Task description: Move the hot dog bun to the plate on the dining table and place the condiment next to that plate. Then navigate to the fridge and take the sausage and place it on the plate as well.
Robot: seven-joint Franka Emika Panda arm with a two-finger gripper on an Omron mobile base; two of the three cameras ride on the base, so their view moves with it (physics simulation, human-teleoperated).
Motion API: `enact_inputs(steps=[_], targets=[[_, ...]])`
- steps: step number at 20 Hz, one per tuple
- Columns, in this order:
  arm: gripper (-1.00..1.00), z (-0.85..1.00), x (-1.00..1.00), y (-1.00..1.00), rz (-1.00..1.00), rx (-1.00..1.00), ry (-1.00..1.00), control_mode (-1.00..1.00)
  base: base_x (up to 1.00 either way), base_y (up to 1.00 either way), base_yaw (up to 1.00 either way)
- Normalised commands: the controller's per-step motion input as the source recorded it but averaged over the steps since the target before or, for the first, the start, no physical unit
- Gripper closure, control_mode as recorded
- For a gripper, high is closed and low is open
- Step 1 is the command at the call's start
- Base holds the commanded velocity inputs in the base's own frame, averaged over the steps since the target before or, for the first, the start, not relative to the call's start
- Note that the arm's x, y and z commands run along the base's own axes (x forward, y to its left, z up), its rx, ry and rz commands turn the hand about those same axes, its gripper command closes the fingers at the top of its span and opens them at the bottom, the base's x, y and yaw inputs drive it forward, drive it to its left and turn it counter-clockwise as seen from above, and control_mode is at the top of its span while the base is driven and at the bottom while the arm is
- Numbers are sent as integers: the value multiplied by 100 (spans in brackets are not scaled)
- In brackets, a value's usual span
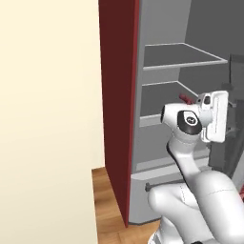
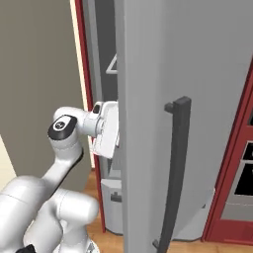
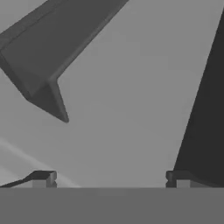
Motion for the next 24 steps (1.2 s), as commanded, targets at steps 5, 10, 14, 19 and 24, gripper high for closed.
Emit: enact_inputs(steps=[5,10,14,19,24], targets=[[-100,0,-61,-100,-16,-2,13,-100,0,0,0],[-100,0,-36,-100,-4,16,14,-100,0,0,0],[-100,1,-14,-100,0,35,11,-100,0,0,0],[-100,32,-54,-8,5,25,0,-100,0,0,0],[-100,51,-90,100,5,12,0,-100,0,0,0]])
